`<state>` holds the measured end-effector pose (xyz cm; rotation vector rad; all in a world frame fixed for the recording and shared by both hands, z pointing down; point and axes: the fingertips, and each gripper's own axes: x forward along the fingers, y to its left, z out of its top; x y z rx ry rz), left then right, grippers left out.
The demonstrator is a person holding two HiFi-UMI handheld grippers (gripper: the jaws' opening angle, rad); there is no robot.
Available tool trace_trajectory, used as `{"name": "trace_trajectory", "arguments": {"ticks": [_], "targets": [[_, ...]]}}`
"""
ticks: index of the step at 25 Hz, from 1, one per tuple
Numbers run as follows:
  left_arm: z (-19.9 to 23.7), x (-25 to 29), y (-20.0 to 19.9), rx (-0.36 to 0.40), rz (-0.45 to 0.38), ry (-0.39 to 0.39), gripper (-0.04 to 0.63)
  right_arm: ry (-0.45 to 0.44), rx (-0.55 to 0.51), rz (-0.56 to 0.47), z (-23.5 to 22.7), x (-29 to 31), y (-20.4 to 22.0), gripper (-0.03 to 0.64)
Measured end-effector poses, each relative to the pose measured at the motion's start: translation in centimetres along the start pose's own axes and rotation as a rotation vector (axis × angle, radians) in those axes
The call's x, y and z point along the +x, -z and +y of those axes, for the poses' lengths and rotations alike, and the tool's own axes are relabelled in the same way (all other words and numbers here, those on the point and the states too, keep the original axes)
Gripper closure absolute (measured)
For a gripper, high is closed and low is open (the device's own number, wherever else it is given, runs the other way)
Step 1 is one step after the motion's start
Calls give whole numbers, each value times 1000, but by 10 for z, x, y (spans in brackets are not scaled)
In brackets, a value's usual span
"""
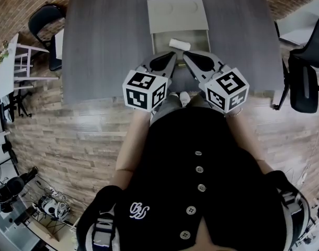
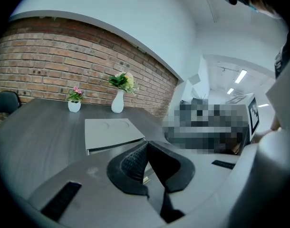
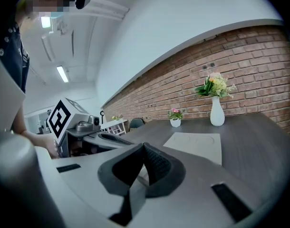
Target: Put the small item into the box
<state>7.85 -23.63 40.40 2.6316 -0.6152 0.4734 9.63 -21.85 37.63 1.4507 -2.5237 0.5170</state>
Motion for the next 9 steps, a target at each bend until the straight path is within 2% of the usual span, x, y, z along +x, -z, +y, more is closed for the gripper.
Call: {"name": "trace_trajectory", "arguments": {"ticks": [9], "targets": [[2, 6, -3, 25, 13, 0, 581, 12, 10, -3, -7, 2, -1, 615]]}}
